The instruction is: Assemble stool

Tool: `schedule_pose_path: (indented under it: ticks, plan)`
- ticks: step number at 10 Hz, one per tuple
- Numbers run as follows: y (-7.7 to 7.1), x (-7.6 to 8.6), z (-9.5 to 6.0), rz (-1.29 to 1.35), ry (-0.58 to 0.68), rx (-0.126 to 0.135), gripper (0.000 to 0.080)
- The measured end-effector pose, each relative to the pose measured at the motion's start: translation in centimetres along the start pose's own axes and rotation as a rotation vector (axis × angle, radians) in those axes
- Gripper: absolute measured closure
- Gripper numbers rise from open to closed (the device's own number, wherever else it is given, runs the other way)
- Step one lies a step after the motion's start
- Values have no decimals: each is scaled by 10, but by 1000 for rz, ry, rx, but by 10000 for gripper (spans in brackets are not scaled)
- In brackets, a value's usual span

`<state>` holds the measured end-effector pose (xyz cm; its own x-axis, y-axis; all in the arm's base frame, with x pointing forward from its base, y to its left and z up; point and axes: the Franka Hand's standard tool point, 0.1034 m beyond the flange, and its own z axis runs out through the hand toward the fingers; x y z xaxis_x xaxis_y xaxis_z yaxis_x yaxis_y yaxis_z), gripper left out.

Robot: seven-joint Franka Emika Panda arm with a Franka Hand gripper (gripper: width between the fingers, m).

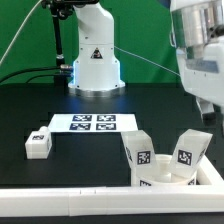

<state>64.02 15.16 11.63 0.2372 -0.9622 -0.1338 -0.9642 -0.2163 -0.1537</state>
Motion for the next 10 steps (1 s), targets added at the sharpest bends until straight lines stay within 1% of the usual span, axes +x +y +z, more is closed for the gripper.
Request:
schedule_pose_path:
  ticks: [1, 4, 5, 6, 7, 8, 9, 10]
  plan:
    - [0, -1, -1, -75, 3, 0, 150]
    - [1, 2, 0, -287, 4, -4, 150]
    - [1, 4, 0, -394, 11, -7, 150]
    - [0, 12, -2, -634, 26, -12, 150]
    - [-1, 19, -3, -812, 36, -11, 150]
    - [1, 22, -1, -966, 39, -25, 150]
    - [3, 23, 2, -1052, 50, -27, 150]
    - [3, 26, 2, -1080, 84, -5, 150]
